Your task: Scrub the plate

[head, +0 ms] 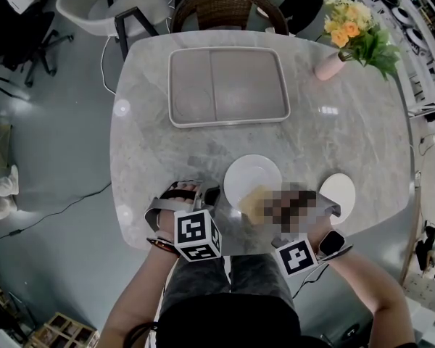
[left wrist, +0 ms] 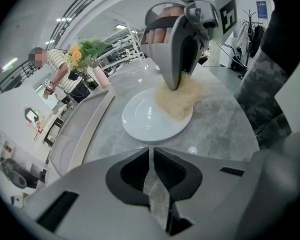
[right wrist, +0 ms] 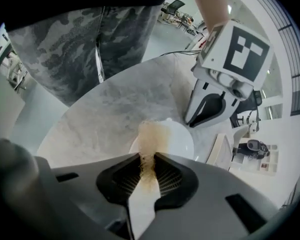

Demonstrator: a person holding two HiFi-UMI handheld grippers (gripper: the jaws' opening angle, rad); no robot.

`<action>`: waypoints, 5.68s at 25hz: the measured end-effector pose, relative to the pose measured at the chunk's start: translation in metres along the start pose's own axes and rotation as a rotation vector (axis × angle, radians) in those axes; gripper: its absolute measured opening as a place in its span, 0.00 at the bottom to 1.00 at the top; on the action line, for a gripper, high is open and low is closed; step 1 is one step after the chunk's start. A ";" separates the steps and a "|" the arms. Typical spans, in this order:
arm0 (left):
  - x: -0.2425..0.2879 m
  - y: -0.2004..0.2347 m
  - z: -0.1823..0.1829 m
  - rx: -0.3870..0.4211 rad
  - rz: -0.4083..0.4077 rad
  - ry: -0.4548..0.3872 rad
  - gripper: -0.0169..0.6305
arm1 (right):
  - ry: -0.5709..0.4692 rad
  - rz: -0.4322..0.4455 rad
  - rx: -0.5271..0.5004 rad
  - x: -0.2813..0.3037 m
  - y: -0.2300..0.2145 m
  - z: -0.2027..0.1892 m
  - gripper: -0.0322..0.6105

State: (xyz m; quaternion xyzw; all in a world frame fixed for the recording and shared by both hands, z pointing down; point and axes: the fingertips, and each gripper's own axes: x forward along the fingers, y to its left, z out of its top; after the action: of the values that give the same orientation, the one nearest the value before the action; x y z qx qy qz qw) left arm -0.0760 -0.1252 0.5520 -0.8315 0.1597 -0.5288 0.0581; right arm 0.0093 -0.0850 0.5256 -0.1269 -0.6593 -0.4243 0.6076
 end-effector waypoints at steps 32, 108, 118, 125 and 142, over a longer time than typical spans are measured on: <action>0.000 0.001 0.000 0.001 0.019 -0.003 0.07 | -0.068 -0.076 0.053 0.023 -0.054 0.004 0.16; -0.007 -0.007 -0.002 0.044 0.018 0.017 0.07 | 0.142 0.013 0.368 0.031 -0.020 -0.025 0.16; -0.010 -0.014 0.000 0.055 0.014 0.014 0.07 | 0.137 0.074 0.347 0.019 0.001 -0.007 0.16; -0.013 -0.021 -0.003 0.057 0.018 0.026 0.07 | 0.118 0.113 0.332 0.010 0.011 0.010 0.16; -0.031 -0.044 0.000 0.000 0.060 0.065 0.07 | 0.038 0.121 0.345 -0.020 0.029 0.034 0.16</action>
State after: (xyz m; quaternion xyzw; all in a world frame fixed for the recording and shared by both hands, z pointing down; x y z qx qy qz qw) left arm -0.0796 -0.0740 0.5372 -0.8087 0.1864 -0.5536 0.0685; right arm 0.0104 -0.0366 0.5226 -0.0523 -0.7019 -0.2701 0.6570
